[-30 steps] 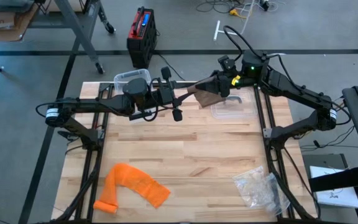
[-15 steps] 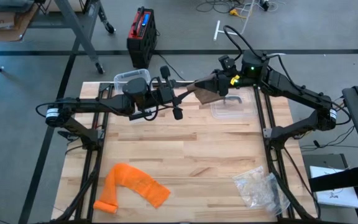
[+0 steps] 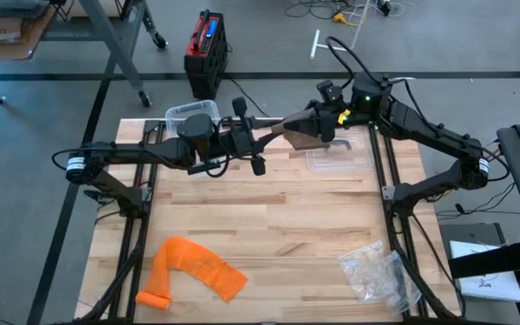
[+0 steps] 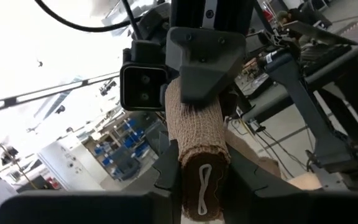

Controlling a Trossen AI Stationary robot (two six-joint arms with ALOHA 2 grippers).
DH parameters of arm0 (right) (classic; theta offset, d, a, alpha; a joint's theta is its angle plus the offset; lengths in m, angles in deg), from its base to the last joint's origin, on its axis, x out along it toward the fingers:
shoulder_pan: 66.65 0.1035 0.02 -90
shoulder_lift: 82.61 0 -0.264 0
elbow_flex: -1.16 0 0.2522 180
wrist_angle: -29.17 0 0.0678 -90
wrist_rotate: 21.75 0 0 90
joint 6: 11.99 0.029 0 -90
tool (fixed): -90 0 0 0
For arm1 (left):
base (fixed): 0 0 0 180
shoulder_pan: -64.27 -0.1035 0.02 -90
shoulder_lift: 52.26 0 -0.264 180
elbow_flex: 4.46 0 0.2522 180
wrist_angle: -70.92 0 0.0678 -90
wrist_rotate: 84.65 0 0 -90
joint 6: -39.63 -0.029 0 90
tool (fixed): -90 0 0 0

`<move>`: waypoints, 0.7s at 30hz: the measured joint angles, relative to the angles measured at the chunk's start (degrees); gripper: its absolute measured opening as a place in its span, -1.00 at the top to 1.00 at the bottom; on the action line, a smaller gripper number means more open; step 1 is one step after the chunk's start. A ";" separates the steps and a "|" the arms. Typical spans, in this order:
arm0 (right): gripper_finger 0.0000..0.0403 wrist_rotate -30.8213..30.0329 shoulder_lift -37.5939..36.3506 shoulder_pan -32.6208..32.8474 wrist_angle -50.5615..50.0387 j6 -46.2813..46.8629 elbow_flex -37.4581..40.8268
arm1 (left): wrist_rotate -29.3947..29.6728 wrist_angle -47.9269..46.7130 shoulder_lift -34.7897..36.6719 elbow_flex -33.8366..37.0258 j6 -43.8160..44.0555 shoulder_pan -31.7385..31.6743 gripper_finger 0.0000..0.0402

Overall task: Roll bandage
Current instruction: Roll the brown bandage

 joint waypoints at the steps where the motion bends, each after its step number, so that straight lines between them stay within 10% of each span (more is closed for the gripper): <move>1: -0.16 0.21 -0.02 0.00 0.23 0.06 0.00 | -0.03 0.00 0.00 0.00 -0.58 0.00 0.69; 21: -0.11 -0.08 0.59 0.00 0.71 6.45 0.00 | 0.35 0.31 0.02 0.00 -19.09 0.00 0.64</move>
